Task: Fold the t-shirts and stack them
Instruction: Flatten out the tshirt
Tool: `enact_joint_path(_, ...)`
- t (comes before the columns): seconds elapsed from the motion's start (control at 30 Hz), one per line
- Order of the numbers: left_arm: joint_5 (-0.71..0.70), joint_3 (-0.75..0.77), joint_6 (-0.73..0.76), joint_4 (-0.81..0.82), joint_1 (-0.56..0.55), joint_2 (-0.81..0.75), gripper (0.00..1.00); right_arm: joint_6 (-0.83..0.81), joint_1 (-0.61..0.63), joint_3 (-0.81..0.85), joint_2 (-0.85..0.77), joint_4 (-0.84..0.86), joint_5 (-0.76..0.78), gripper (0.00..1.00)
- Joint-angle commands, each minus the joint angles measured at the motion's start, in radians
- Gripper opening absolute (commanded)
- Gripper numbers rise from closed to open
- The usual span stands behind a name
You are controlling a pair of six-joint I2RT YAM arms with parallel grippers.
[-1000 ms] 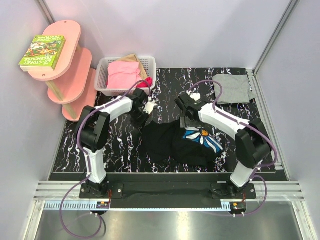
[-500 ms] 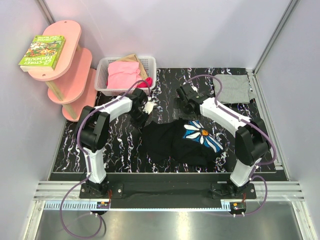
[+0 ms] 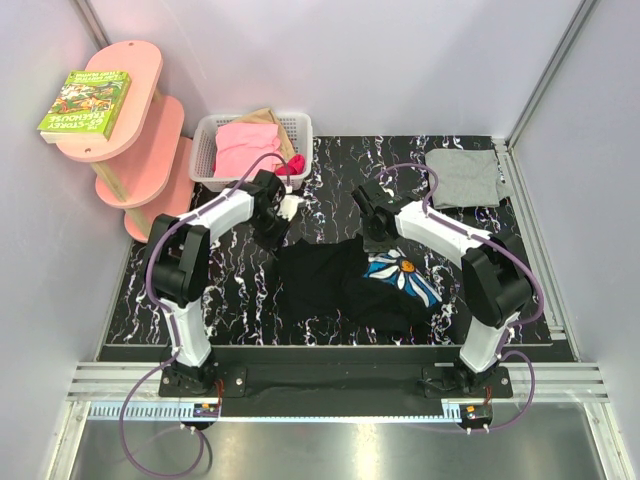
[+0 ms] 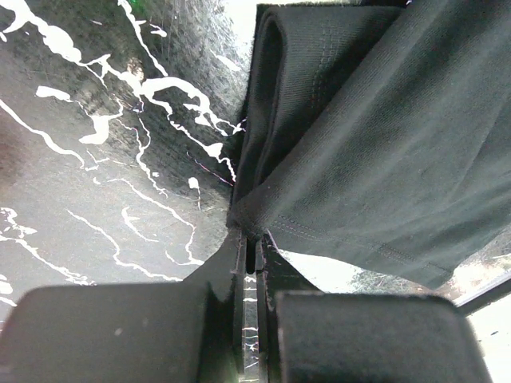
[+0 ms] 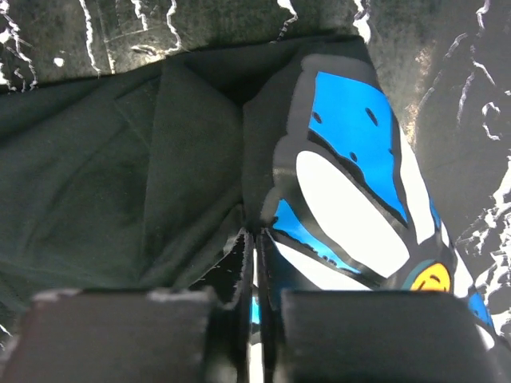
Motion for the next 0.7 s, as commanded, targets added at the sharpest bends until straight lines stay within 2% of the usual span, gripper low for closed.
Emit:
enact_joint_path(0.0,-0.008,0.045,0.014,0.013,0.008,-0.046,0.00,-0.031,0.001,0.081,-0.014,-0.044,0.053,0.00)
enact_joint_path(0.13,-0.037,0.140,0.017,-0.010,0.037,-0.060,0.00,-0.092,-0.007,0.242,-0.016,-0.099,0.139,0.00)
enact_joint_path(0.17,-0.041,0.172,0.019,-0.026,0.045,-0.068,0.00,-0.103,-0.012,0.326,-0.016,-0.108,0.155,0.00)
enact_joint_path(0.27,-0.044,0.335,0.021,-0.093,0.094,-0.083,0.00,-0.137,-0.019,0.497,-0.014,-0.151,0.167,0.00)
enact_joint_path(0.37,-0.023,0.534,0.025,-0.170,0.155,-0.108,0.00,-0.131,-0.019,0.565,-0.045,-0.206,0.117,0.00)
enact_joint_path(0.43,-0.006,0.571,0.039,-0.223,0.194,-0.137,0.00,-0.101,-0.016,0.519,-0.124,-0.206,0.066,0.00)
enact_joint_path(0.53,-0.014,0.509,0.101,-0.248,0.217,-0.264,0.00,-0.080,0.019,0.341,-0.270,-0.206,-0.041,0.00)
enact_joint_path(0.57,-0.023,0.428,0.119,-0.247,0.221,-0.346,0.00,-0.074,0.039,0.230,-0.310,-0.208,-0.098,0.00)
enact_joint_path(0.63,-0.032,0.331,0.184,-0.251,0.234,-0.475,0.00,-0.035,0.105,0.114,-0.414,-0.228,-0.147,0.00)
enact_joint_path(0.67,-0.040,0.224,0.207,-0.256,0.235,-0.515,0.00,-0.021,0.128,-0.008,-0.442,-0.232,-0.228,0.00)
